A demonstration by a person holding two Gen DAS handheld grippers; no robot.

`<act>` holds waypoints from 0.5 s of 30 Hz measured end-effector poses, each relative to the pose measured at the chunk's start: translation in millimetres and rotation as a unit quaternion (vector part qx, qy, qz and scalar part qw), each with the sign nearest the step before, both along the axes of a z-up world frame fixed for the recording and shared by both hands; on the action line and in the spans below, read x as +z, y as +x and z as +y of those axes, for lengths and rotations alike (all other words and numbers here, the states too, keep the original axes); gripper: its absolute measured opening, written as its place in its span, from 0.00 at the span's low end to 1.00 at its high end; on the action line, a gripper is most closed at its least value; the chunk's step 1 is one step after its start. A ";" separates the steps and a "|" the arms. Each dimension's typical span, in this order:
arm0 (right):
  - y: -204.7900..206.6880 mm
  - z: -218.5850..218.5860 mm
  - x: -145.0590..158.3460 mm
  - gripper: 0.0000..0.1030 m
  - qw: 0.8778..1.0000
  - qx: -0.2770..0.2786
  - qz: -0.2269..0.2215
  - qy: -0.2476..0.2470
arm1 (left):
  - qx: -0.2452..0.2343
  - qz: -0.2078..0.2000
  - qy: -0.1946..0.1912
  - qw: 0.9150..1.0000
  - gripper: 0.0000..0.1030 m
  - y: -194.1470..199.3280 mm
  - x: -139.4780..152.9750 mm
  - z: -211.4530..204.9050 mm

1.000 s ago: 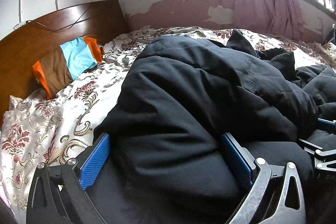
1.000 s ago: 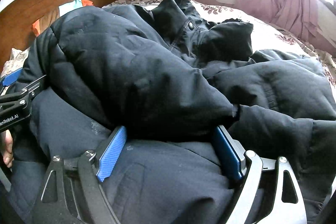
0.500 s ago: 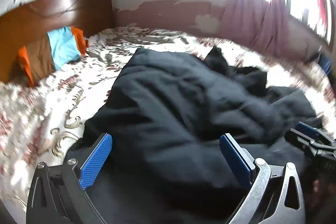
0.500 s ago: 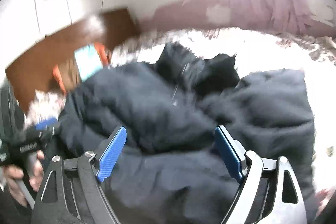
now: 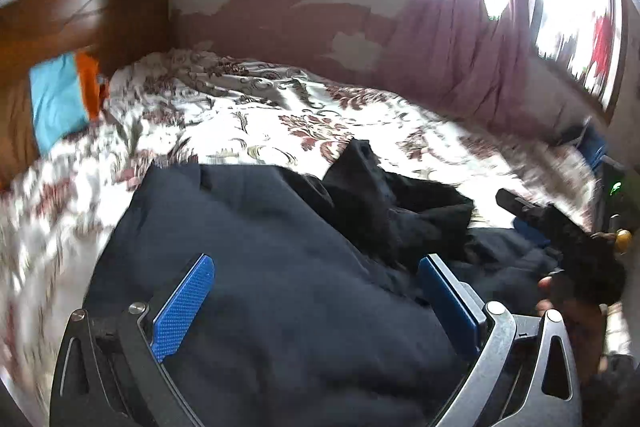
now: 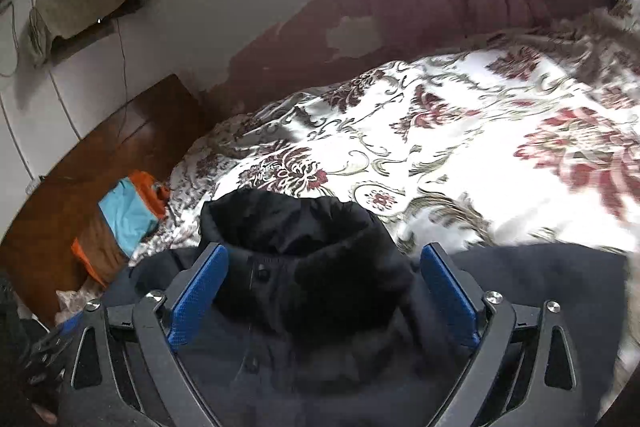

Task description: Fold large clothes

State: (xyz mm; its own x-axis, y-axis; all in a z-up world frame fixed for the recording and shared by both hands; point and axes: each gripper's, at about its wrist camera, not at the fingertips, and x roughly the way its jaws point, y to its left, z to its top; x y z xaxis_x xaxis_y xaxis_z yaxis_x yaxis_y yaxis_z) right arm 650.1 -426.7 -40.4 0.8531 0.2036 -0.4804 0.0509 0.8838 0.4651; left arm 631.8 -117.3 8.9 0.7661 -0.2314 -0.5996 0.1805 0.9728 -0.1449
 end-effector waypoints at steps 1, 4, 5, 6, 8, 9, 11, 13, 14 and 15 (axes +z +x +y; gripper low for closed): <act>6.7 -0.5 -6.2 0.72 1.000 0.005 -0.003 0.000 | 0.008 -0.004 0.010 1.000 1.00 12.9 -0.7 -3.7; 17.7 -4.6 -32.4 0.60 1.000 0.009 -0.014 0.005 | 0.013 -0.018 0.020 1.000 1.00 44.4 -0.4 -15.1; 18.2 -8.5 -38.0 0.54 1.000 0.006 -0.014 0.012 | 0.011 -0.020 0.021 1.000 1.00 55.8 -1.6 -20.8; 19.0 -12.8 -44.7 0.53 1.000 0.001 -0.014 0.023 | 0.012 -0.022 0.022 0.999 1.00 62.2 -1.4 -23.0; 22.3 -14.8 -49.8 0.53 0.999 0.008 -0.027 0.037 | 0.017 -0.025 0.018 0.999 1.00 80.3 -2.0 -32.9; 23.9 -14.6 -50.4 0.53 0.999 0.011 -0.031 0.036 | 0.020 -0.025 0.015 0.999 1.00 86.1 -1.2 -36.5; 28.1 -13.6 -52.8 0.52 0.999 0.015 -0.032 0.033 | 0.029 -0.017 -0.002 0.999 1.00 102.8 -1.7 -45.6; 33.1 -13.8 -53.7 0.53 0.999 0.020 -0.031 0.033 | 0.040 -0.009 -0.008 0.999 1.00 119.5 -6.2 -56.1; 36.4 -13.5 -53.3 0.52 0.999 0.022 -0.032 0.031 | 0.044 -0.006 0.001 0.999 1.00 126.2 -9.9 -62.8; 36.4 -12.7 -51.9 0.52 0.999 0.024 -0.034 0.027 | 0.045 -0.002 0.012 0.999 1.00 130.8 -14.4 -67.5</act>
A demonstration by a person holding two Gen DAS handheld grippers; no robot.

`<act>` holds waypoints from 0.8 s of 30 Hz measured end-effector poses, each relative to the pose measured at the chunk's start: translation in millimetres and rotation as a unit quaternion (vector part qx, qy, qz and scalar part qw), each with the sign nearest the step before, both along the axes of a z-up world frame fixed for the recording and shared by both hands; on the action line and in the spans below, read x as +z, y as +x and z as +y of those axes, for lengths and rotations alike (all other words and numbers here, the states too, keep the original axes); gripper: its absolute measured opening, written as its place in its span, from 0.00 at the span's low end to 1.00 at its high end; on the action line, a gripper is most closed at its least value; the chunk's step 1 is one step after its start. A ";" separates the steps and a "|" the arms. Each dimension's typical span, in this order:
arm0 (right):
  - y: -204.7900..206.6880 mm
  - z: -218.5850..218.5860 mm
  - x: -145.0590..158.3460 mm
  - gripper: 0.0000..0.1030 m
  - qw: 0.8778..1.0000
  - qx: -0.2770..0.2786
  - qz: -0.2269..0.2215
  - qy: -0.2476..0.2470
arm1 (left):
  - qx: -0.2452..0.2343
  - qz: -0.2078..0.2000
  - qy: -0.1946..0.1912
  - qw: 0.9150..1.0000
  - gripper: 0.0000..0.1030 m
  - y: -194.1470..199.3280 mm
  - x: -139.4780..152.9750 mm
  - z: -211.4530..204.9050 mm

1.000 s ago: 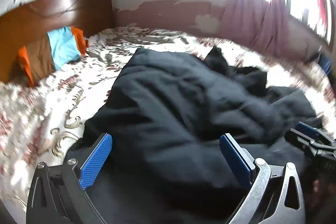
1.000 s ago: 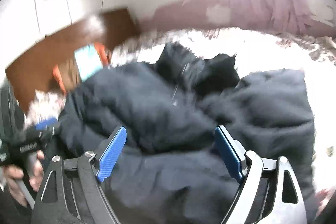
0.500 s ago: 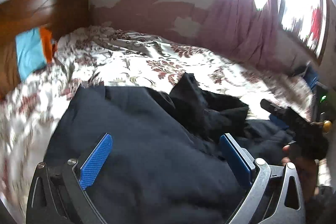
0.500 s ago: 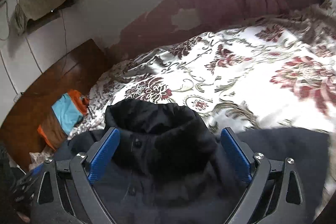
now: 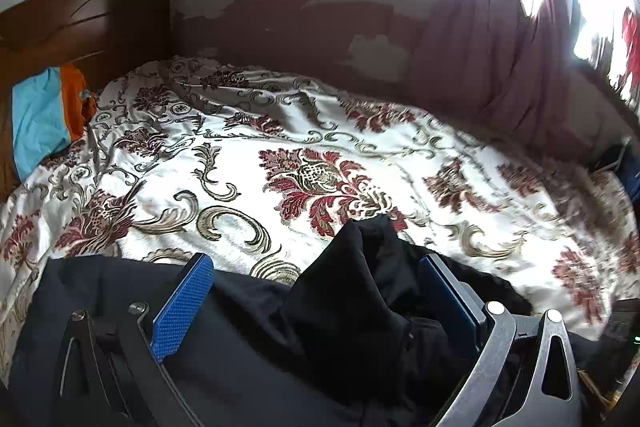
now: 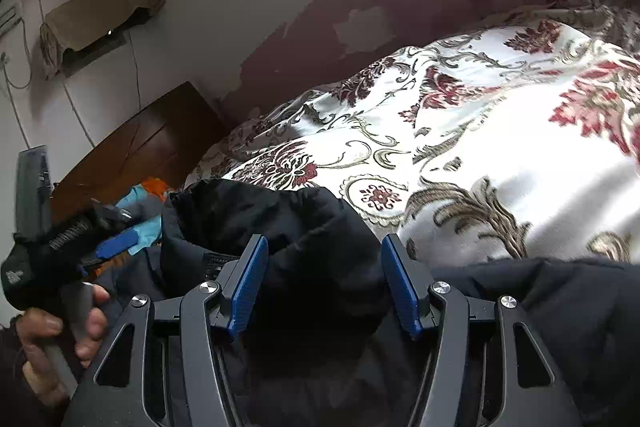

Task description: Fold large clothes

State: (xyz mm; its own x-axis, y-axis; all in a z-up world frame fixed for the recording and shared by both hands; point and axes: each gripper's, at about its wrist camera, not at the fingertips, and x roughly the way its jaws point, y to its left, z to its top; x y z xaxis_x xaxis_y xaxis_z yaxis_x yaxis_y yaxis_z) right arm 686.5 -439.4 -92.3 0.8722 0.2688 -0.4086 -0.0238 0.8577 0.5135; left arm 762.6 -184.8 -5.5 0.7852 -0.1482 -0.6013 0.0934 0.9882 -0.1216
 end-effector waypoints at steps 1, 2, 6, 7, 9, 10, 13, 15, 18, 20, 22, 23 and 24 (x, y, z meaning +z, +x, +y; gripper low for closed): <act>2.5 2.6 2.1 0.52 1.000 0.003 -0.006 -0.005 | -0.001 0.004 0.006 1.000 0.99 2.5 -3.4 -2.4; 4.4 5.3 4.0 0.52 1.000 0.009 -0.012 -0.009 | -0.005 0.007 0.011 1.000 0.94 4.0 -10.3 -3.5; 5.7 3.1 3.5 0.20 1.000 0.010 -0.011 -0.004 | -0.004 0.017 -0.021 1.000 0.75 5.2 -34.3 10.0; 4.8 1.1 2.8 0.18 1.000 0.006 -0.011 0.001 | -0.007 0.015 -0.037 0.999 0.71 5.1 -35.9 14.6; -2.7 -1.4 4.2 0.15 1.000 -0.001 -0.022 0.010 | -0.009 0.009 -0.050 0.999 0.45 3.8 -36.6 17.0; -10.7 -0.4 7.5 0.14 0.999 -0.008 -0.032 0.005 | -0.012 0.006 -0.056 0.998 0.39 1.9 -36.4 18.5; -40.7 10.1 23.8 0.12 0.998 -0.018 -0.063 -0.015 | -0.013 -0.005 -0.089 0.996 0.17 -9.0 -30.8 30.5; -59.2 19.5 35.9 0.10 0.998 -0.017 -0.057 -0.026 | -0.015 -0.014 -0.123 0.992 0.09 -25.6 -22.1 46.9; -77.0 27.4 50.9 0.10 0.998 0.007 -0.034 -0.046 | -0.032 -0.016 -0.131 0.991 0.08 -51.3 -13.2 64.7; -88.2 31.5 56.7 0.10 0.996 0.026 -0.006 -0.081 | -0.044 -0.015 -0.106 0.993 0.08 -67.4 -11.6 69.9; -102.4 31.2 52.9 0.07 0.991 0.016 0.007 -0.134 | -0.058 -0.006 -0.078 0.995 0.07 -78.9 -15.5 72.8; -103.5 28.4 47.2 0.06 0.989 0.013 0.021 -0.144 | -0.061 0.002 -0.067 0.996 0.07 -81.5 -18.1 73.6; -103.2 22.3 39.9 0.06 0.991 0.018 0.033 -0.132 | -0.064 0.011 -0.061 0.996 0.07 -83.3 -21.7 74.9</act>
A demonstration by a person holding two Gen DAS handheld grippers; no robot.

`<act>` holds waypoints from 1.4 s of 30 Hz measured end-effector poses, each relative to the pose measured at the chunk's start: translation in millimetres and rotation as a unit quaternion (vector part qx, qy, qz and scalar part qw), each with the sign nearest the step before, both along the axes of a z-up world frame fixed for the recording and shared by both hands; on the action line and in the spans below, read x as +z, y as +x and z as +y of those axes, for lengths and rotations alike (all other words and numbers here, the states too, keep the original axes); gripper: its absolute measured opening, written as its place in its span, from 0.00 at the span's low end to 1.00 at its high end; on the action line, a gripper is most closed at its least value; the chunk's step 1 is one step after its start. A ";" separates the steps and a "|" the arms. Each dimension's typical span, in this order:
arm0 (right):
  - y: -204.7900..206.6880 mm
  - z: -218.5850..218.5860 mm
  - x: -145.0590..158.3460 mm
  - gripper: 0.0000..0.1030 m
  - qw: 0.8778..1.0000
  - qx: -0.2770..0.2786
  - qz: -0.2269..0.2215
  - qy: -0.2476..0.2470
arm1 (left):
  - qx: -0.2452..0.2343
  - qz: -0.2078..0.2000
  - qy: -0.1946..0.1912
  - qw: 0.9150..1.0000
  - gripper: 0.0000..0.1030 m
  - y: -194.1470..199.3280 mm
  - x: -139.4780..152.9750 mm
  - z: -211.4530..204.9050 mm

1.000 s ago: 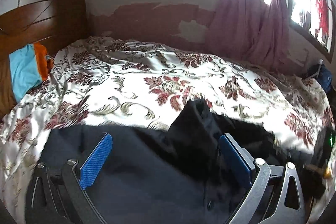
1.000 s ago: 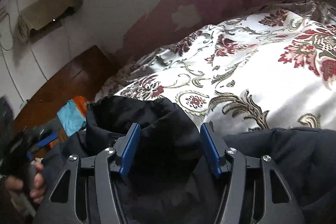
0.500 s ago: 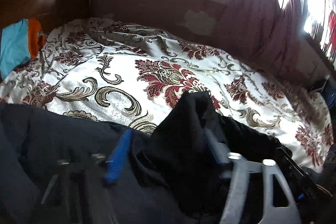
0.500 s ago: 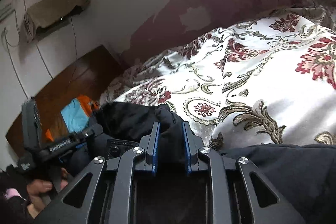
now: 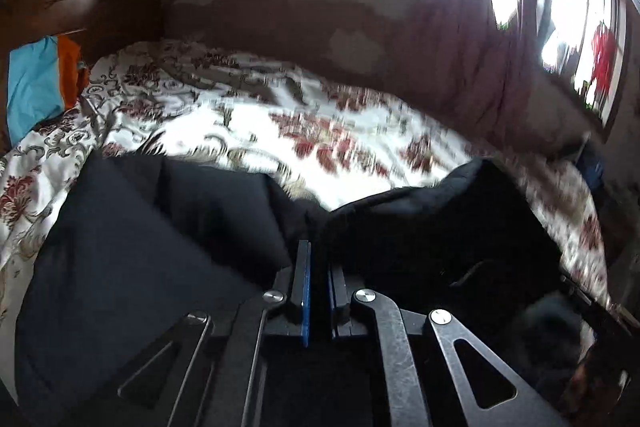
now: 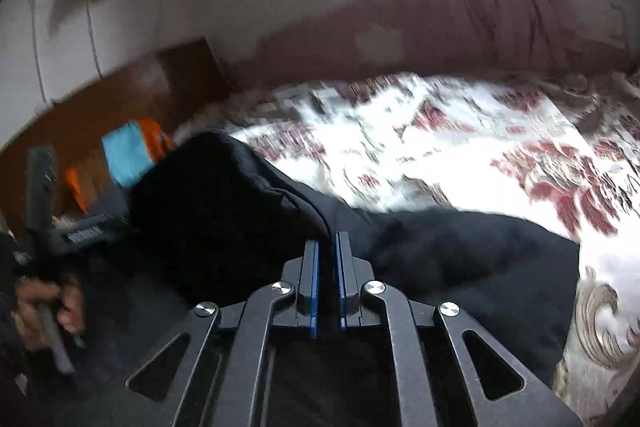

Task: Fold large clothes
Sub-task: 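Lift the hem with both tools and fold it toward the collar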

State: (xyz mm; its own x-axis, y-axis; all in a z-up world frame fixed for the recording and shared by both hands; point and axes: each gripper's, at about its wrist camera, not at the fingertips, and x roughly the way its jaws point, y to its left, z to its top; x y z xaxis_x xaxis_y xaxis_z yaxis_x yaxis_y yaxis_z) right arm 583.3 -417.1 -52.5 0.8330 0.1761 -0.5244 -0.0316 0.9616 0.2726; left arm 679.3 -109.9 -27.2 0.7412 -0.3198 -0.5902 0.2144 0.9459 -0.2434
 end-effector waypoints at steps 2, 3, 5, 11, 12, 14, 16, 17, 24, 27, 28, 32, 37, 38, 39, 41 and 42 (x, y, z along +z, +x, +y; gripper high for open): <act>9.4 -11.0 -18.0 0.05 0.999 0.007 0.034 0.035 | -0.002 0.018 0.010 1.000 0.07 0.1 -9.1 0.0; 12.8 -14.1 -24.5 0.05 0.998 0.009 0.045 0.044 | 0.000 0.025 0.019 1.000 0.06 1.3 -13.3 -1.2; 19.7 -21.4 -38.2 0.04 0.995 0.014 0.066 0.067 | 0.004 0.037 0.032 0.999 0.06 6.6 -22.0 -5.2; 24.2 -12.3 -47.1 0.04 0.996 0.007 0.087 0.023 | 0.001 0.074 0.033 0.997 0.09 18.7 -37.6 -5.0; 22.9 -7.9 -47.4 0.04 0.996 0.007 0.087 0.020 | -0.001 0.070 0.030 0.997 0.09 17.3 -36.9 -4.7; 23.4 -10.5 -48.2 0.04 0.996 0.007 0.088 0.025 | -0.013 0.056 0.002 0.998 0.09 11.4 -33.0 1.6; 24.1 -10.5 -48.2 0.04 0.996 0.007 0.088 0.028 | -0.017 0.055 -0.016 0.998 0.10 6.4 -26.3 7.2; 24.2 -10.3 -47.9 0.04 0.996 0.007 0.089 0.028 | -0.013 0.049 -0.018 0.999 0.10 0.9 -19.2 9.5; 26.1 -8.7 -47.4 0.04 0.996 0.010 0.086 0.030 | 0.003 -0.042 0.018 0.999 0.28 -31.9 28.3 -11.3; 24.5 -9.6 -47.2 0.04 0.996 0.013 0.083 0.034 | 0.010 -0.035 0.023 0.999 0.34 -15.9 37.2 -34.0; 24.8 -9.7 -47.0 0.04 0.996 0.014 0.083 0.035 | 0.015 -0.027 0.026 0.999 0.34 -6.6 38.6 -43.6; 25.7 -8.1 -46.5 0.05 0.995 0.033 0.087 0.040 | 0.020 0.034 0.043 0.998 0.34 32.0 25.8 -77.2; 16.4 -17.2 -32.4 0.05 0.994 0.047 0.068 0.064 | 0.007 0.040 0.114 0.993 0.34 32.8 -10.3 -101.5; 13.1 -22.0 -27.3 0.06 0.995 0.045 0.055 0.074 | 0.002 0.030 0.117 0.993 0.34 28.5 -12.4 -100.7; 10.3 -25.6 -22.7 0.08 0.995 0.042 0.040 0.083 | -0.003 0.027 0.112 0.993 0.34 25.1 -13.8 -96.8; 6.5 -31.0 -18.2 0.19 0.994 0.041 0.012 0.105 | -0.010 0.029 0.096 0.995 0.34 21.4 -16.1 -88.6; 6.0 -32.2 -18.7 0.32 0.993 0.041 0.005 0.113 | -0.016 0.031 0.084 0.996 0.34 20.0 -18.2 -83.4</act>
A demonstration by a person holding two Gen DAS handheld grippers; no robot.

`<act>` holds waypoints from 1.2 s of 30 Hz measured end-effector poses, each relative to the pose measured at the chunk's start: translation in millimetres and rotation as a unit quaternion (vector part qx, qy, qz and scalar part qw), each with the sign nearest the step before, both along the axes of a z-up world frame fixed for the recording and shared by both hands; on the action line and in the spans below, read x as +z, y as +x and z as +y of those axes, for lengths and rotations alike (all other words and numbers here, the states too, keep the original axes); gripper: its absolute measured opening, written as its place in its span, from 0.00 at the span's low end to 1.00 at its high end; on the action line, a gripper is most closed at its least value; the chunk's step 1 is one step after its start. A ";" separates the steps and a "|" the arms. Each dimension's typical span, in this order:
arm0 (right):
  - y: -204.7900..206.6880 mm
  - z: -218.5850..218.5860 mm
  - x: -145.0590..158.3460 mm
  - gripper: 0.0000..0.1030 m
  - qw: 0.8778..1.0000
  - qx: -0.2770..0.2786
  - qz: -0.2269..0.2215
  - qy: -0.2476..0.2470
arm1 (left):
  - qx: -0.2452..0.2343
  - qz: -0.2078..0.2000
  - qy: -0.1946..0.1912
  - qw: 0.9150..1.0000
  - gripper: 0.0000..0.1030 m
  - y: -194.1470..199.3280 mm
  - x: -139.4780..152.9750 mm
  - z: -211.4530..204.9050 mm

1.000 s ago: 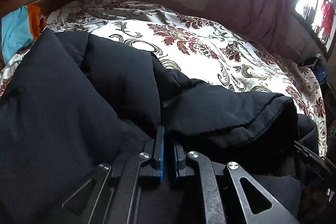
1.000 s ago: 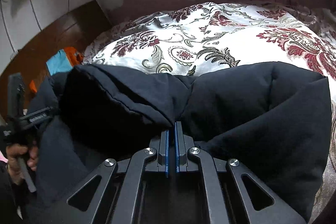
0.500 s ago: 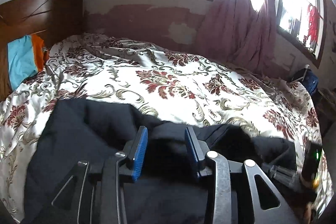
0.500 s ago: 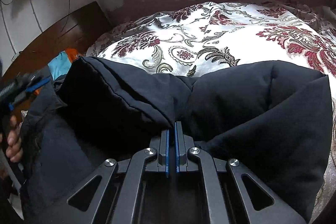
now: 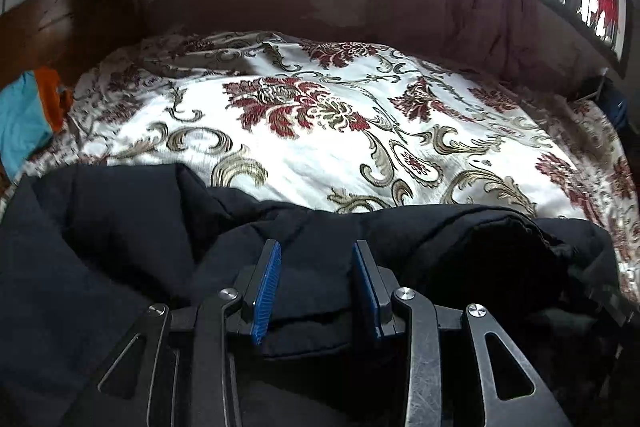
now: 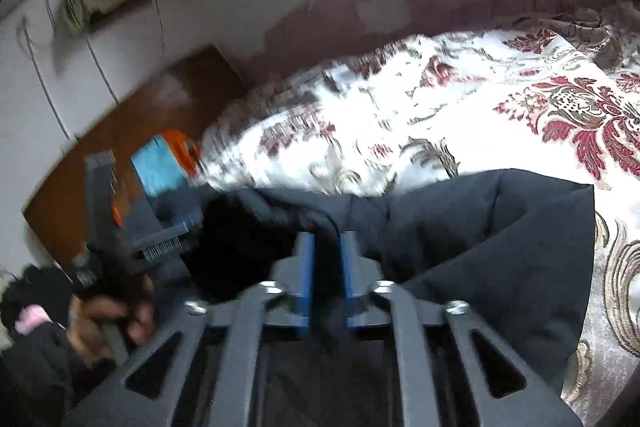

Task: Fold large clothes
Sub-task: 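Lift the hem with both tools and fold it toward the collar, then release the folded hem with both tools and pull them back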

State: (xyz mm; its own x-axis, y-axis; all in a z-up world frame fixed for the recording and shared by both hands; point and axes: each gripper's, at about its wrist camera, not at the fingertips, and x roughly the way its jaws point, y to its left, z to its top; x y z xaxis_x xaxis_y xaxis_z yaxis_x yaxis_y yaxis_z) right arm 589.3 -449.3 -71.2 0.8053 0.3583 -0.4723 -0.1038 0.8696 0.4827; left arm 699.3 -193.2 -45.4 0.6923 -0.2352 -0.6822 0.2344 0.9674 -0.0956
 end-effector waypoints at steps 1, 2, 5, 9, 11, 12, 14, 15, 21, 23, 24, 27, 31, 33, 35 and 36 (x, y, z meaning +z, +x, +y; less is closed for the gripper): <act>-1.0 -2.4 -0.4 0.37 1.000 -0.001 -0.009 0.015 | -0.003 0.002 -0.009 1.000 0.34 -1.0 -2.3 3.8; -2.6 -4.7 -0.1 0.41 0.999 -0.004 -0.020 0.029 | -0.005 0.002 -0.018 1.000 0.34 -0.5 -4.3 5.9; -6.3 -6.9 2.1 0.44 0.998 -0.013 -0.048 0.045 | -0.009 -0.005 -0.043 0.999 0.33 -5.6 -11.3 12.9; -5.9 -4.6 2.0 0.47 0.996 -0.011 -0.066 0.053 | -0.016 -0.018 -0.064 0.998 0.33 -14.5 -16.1 18.8; -1.5 -0.4 2.0 0.47 0.996 -0.008 -0.071 0.054 | -0.021 -0.030 -0.079 0.996 0.33 -20.0 -18.7 23.4; 0.3 0.3 2.0 0.47 0.996 -0.008 -0.071 0.053 | -0.023 -0.033 -0.090 0.995 0.33 -21.8 -20.7 26.5; 8.2 5.1 2.6 0.47 0.997 -0.029 -0.055 0.040 | -0.029 -0.036 -0.116 0.992 0.33 -22.8 -25.1 33.5; 12.6 7.3 5.4 0.47 0.998 -0.037 -0.045 0.030 | -0.033 -0.036 -0.125 0.991 0.33 -22.2 -26.6 36.0; 71.9 58.5 35.1 0.44 0.993 0.009 0.035 -0.110 | -0.045 -0.044 -0.148 0.987 0.33 -23.7 -29.8 39.6; 86.6 73.0 18.1 0.37 0.987 0.051 0.097 -0.121 | -0.047 -0.045 -0.153 0.986 0.33 -24.6 -29.5 40.5; 87.0 76.0 12.8 0.36 0.984 0.057 0.111 -0.127 | -0.048 -0.045 -0.158 0.985 0.33 -24.8 -29.3 41.8; 74.4 86.5 -1.1 0.36 0.972 0.083 0.130 -0.176 | -0.057 -0.039 -0.188 0.980 0.33 -24.0 -29.4 48.7; 65.5 84.9 -17.8 0.36 0.966 0.097 0.154 -0.182 | -0.086 -0.048 -0.245 0.964 0.33 -29.2 -27.0 60.2; 65.6 84.6 -23.2 0.35 0.966 0.096 0.159 -0.178 | -0.113 -0.053 -0.263 0.957 0.33 -33.5 -24.2 60.7; 66.9 82.6 -27.4 0.35 0.968 0.094 0.161 -0.171 | -0.130 -0.045 -0.248 0.959 0.33 -34.1 -24.2 53.0; 68.0 80.4 -28.6 0.35 0.969 0.094 0.158 -0.165 | -0.134 -0.040 -0.238 0.961 0.33 -33.7 -25.1 49.1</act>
State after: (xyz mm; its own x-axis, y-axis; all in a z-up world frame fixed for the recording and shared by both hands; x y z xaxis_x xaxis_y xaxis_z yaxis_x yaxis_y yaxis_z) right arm 657.2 -368.9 -99.7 0.5364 0.2729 -0.7986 -0.1678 0.9619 0.2160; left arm 665.6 -144.2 -70.4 0.6086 -0.6851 -0.4003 0.4950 0.7221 -0.4833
